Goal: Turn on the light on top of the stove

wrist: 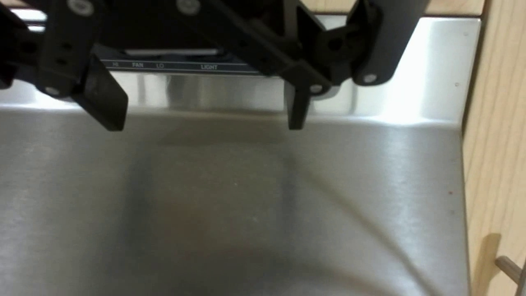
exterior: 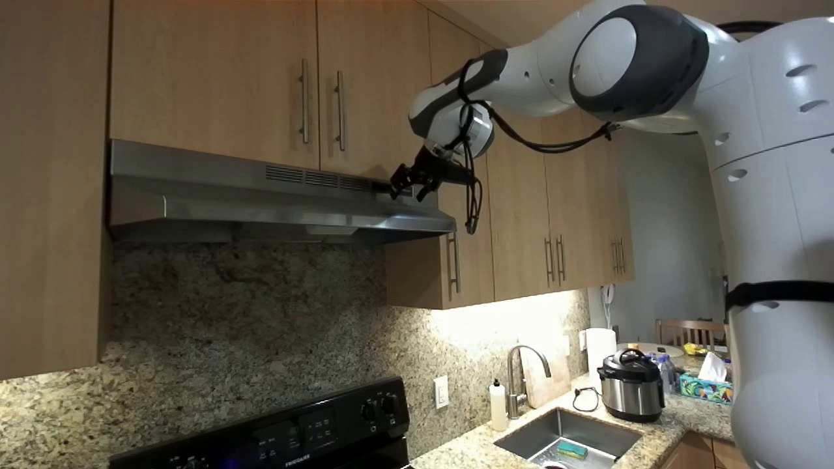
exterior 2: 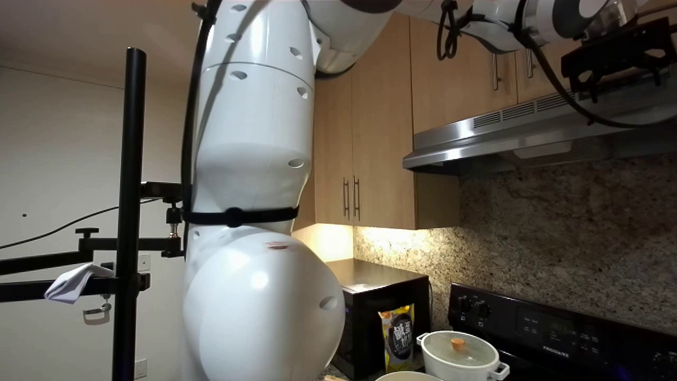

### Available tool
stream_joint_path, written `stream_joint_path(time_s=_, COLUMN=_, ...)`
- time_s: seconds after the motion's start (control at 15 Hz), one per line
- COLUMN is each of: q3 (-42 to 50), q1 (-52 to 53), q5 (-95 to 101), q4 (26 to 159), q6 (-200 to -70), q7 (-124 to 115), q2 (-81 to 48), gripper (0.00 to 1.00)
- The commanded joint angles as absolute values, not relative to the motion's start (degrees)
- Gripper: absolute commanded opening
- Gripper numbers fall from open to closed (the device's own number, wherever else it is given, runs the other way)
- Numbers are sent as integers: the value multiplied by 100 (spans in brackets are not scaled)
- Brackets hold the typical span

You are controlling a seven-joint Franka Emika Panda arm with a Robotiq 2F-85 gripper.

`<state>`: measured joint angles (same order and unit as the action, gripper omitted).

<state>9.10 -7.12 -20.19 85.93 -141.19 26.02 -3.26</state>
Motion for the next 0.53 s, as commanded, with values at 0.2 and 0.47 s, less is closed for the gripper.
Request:
stream_joint_path(time_s=0.2, q3=787, q1=-857, q5=-2155, q4=8602, q6=-13955, q7=2738, q2=-387, gripper=100)
stream_joint_path(time_s=0.47, q3=765, q1=-856, q5=-2121, q4=8582, q6=-13832, q7=2713, q2=-370, gripper=100)
